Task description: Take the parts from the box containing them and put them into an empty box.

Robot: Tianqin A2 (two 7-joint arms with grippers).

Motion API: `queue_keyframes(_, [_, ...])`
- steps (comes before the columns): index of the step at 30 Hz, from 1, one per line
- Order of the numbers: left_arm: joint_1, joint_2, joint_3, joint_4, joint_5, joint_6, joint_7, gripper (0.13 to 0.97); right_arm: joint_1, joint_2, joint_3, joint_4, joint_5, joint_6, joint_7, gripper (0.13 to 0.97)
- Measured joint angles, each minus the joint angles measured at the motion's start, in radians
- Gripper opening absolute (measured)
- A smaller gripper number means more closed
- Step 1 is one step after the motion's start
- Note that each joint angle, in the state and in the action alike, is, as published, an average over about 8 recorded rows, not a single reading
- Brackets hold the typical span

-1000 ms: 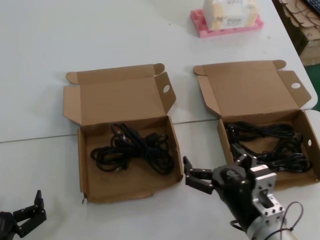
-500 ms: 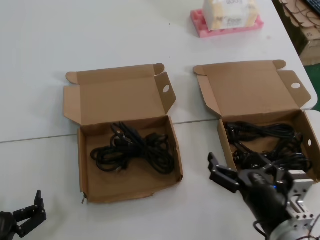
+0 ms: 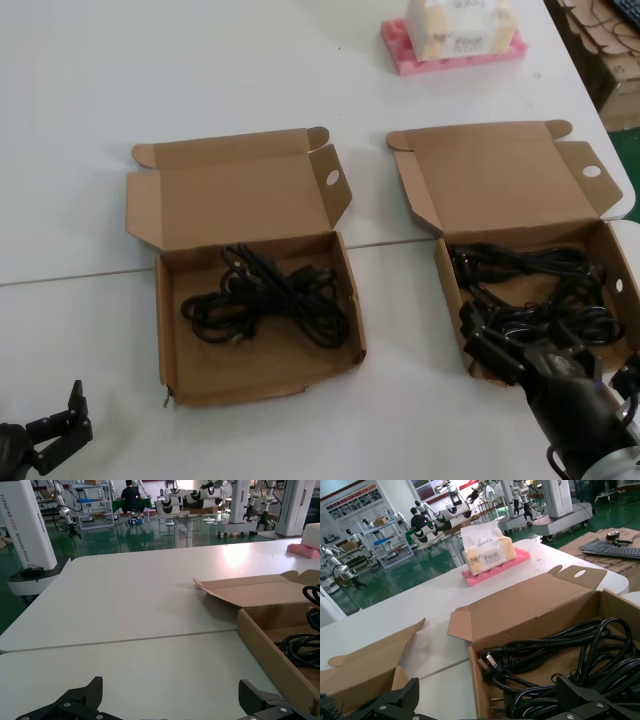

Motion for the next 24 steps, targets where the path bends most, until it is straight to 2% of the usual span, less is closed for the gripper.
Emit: queue_keyframes(24, [0.0, 0.0, 0.0, 0.0, 0.0, 0.0, 0.0, 0.966, -0.003, 0.001, 0.003, 0.002, 0.007, 0.0, 0.0, 0.966])
